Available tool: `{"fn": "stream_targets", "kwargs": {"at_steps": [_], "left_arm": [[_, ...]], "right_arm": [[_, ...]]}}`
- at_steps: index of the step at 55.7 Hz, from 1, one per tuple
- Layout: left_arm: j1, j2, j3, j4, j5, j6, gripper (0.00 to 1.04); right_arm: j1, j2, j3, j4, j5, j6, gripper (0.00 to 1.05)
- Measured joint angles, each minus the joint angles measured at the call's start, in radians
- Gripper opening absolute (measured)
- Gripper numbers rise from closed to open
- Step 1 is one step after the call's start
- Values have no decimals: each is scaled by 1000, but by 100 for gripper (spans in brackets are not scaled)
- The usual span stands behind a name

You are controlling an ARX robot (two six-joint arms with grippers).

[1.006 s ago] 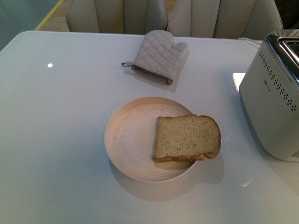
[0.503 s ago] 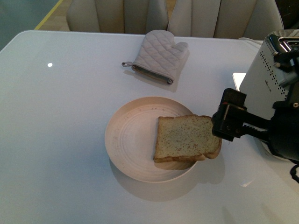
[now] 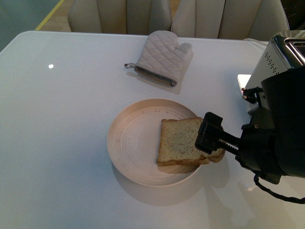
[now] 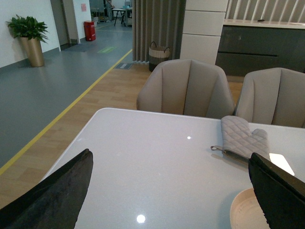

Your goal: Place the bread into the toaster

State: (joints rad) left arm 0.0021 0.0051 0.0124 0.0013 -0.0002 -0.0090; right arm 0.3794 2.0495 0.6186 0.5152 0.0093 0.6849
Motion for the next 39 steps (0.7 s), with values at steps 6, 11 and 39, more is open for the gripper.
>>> {"fn": "stream_targets", "kwargs": {"at_steps": [6, 11, 39], "left_arm": [[0, 0, 0, 0, 0, 0, 97], [0, 0, 0, 0, 0, 0, 97], [0, 0, 0, 0, 0, 0, 97]], "right_arm": [[-1, 55, 24, 36, -4, -2, 96], [-2, 87, 42, 68, -11, -13, 96], [-9, 145, 86, 109, -45, -26, 67]]}}
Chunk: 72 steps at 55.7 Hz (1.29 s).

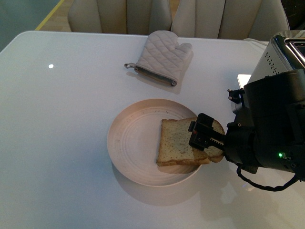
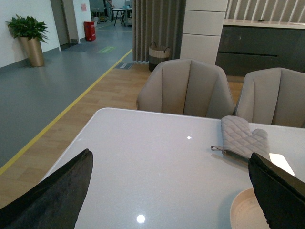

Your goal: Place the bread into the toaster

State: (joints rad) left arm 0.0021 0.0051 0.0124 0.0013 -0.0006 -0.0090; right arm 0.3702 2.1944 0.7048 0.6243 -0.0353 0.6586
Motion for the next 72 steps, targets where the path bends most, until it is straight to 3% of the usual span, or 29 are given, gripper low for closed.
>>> {"fn": "stream_targets", "kwargs": {"at_steps": [8, 23, 38, 48, 60, 72], "left_arm": [[0, 0, 0, 0, 0, 0, 97], [0, 0, 0, 0, 0, 0, 97], [0, 0, 0, 0, 0, 0, 97], [0, 0, 0, 0, 0, 0, 97], [0, 0, 0, 0, 0, 0, 97], [0, 0, 0, 0, 0, 0, 97]], "right_arm": [[-2, -1, -3, 13, -3, 8, 39], [-5, -43, -27, 65, -21, 47, 4], [-11, -209, -66, 120, -34, 90, 3], [-57, -465, -64, 33, -44, 36, 3], [-216, -760, 42, -228, -10, -192, 3], [-365, -862, 172, -457, 29, -639, 3]]}}
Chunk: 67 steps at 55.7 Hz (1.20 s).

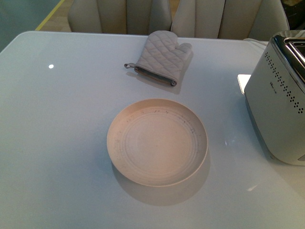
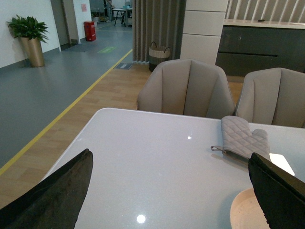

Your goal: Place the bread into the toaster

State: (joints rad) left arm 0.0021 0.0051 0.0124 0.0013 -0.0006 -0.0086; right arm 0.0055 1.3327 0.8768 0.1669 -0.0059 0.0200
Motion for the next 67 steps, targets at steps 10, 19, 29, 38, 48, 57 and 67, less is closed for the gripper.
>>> {"fn": "stream_targets", "kwargs": {"at_steps": [10, 19, 29, 38, 48, 57, 67], "left_arm": [[0, 0, 0, 0, 0, 0, 97], [0, 0, 0, 0, 0, 0, 97], [0, 0, 0, 0, 0, 0, 97], [0, 0, 0, 0, 0, 0, 97], [0, 0, 0, 0, 0, 0, 97], [0, 0, 0, 0, 0, 0, 97], [0, 0, 0, 0, 0, 0, 97]], "right_arm": [[-41, 6, 2, -73, 36, -201, 3], [-54, 18, -22, -71, 66, -262, 3], [-60, 32, -54, -72, 85, -294, 3], [-64, 38, -63, -77, 89, -298, 3], [-65, 71, -68, -79, 92, -297, 3], [-65, 105, -68, -92, 100, -296, 3], [-57, 150, -32, -132, 117, -302, 3]]}}
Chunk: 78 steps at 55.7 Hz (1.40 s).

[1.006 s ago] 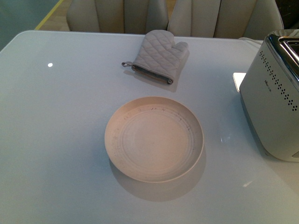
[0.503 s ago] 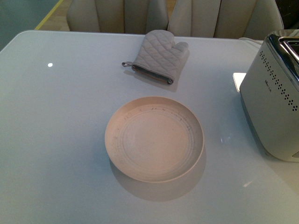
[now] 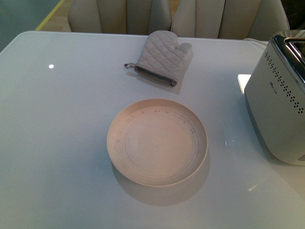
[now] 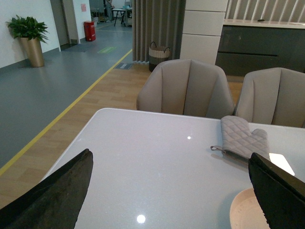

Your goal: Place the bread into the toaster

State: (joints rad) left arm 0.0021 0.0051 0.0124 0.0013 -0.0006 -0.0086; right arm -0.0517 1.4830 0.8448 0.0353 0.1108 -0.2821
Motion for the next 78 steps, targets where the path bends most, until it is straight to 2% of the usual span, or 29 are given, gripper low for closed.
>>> {"fn": "stream_targets", "kwargs": {"at_steps": [22, 43, 60, 75, 78], "left_arm": [[0, 0, 0, 0, 0, 0, 97], [0, 0, 0, 0, 0, 0, 97], [0, 0, 0, 0, 0, 0, 97], [0, 0, 0, 0, 0, 0, 97], [0, 0, 0, 0, 0, 0, 97]], "right_arm": [[43, 89, 56, -24, 50, 0, 3], [38, 109, -32, 38, 43, 8, 4], [11, 90, -63, 79, 16, 51, 52], [-31, -112, -155, 177, -10, 90, 96], [-43, -182, -196, 196, -23, 113, 96]]}}
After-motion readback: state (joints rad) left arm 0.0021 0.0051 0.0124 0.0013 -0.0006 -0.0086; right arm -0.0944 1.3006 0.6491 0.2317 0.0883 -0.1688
